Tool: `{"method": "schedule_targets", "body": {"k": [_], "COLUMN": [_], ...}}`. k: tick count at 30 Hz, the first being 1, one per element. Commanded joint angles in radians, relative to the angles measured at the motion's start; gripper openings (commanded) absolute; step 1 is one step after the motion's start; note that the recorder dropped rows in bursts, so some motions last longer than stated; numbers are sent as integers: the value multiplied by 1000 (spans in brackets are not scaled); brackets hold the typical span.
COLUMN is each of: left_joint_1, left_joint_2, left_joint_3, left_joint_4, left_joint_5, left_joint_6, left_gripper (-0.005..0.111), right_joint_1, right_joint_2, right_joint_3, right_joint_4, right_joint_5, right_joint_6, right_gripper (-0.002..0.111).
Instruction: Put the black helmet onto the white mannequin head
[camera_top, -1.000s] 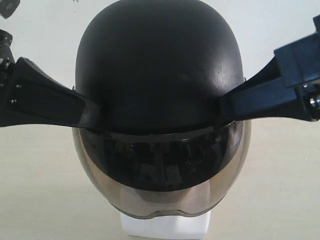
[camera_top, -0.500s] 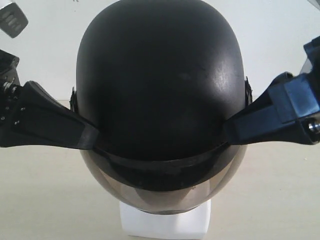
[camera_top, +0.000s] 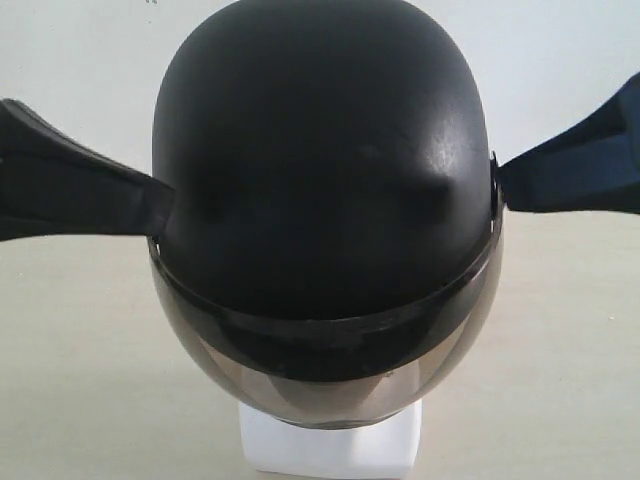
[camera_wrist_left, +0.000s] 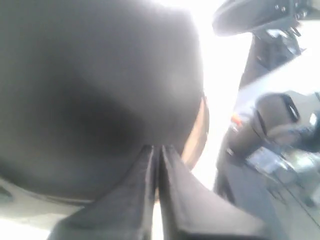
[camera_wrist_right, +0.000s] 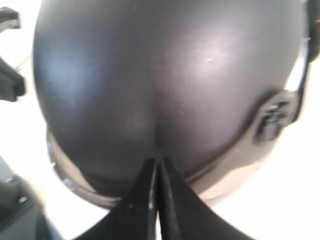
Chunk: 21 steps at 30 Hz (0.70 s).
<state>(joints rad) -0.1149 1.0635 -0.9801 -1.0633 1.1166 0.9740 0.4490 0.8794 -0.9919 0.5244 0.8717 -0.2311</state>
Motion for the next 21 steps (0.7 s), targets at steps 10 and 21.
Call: {"method": "schedule_targets", "body": {"k": [10,21], "left_joint_1": [3,3], "left_joint_2": [16,88], "left_joint_3": [1,-30], "left_joint_4": [233,208], "left_joint_5": [-350,-361], "left_joint_6": [-255,-248], "left_gripper": [4,4], "right_joint_1": [1,1], "right_joint_2": [64,99], "right_joint_3": [3,3], "right_joint_4": [-389,-238], "right_joint_5": [-168,-225], "right_joint_6": [264,173], "right_gripper": [0,0]}}
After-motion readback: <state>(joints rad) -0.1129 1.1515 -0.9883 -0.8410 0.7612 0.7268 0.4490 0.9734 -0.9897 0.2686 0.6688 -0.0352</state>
